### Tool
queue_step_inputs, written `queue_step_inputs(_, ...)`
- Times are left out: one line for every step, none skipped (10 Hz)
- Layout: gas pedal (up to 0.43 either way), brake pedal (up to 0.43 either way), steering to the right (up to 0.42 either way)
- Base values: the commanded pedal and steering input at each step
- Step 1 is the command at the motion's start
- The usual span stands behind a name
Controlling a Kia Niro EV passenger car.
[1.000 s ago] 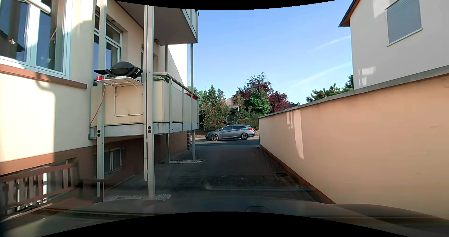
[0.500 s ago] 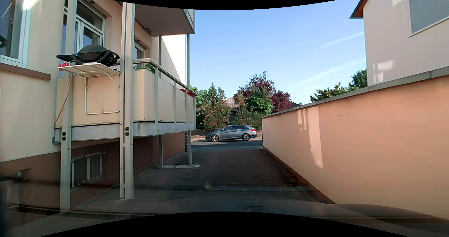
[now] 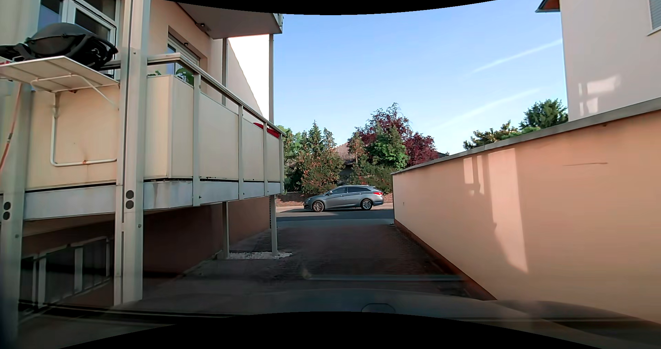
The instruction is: Follow the waypoints while adhering to traffic rules and regulations
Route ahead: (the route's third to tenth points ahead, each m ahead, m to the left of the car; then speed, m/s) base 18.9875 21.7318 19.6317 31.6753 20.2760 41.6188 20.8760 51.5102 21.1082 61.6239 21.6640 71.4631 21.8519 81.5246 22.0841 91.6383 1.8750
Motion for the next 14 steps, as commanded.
queue_step_inputs(0.0,0.0,-0.051)
queue_step_inputs(0.0,0.0,-0.048)
queue_step_inputs(0.0,0.0,-0.044)
queue_step_inputs(0.0,0.0,-0.037)
queue_step_inputs(0.0,0.0,-0.03)
queue_step_inputs(0.0,0.0,-0.018)
queue_step_inputs(0.0,0.0,-0.01)
queue_step_inputs(0.0,0.0,-0.009)
queue_step_inputs(0.0,0.0,-0.007)
queue_step_inputs(0.0,0.0,-0.005)
queue_step_inputs(0.0,0.0,-0.004)
queue_step_inputs(0.0,0.0,-0.004)
queue_step_inputs(0.0,0.0,-0.004)
queue_step_inputs(0.0,0.0,-0.004)
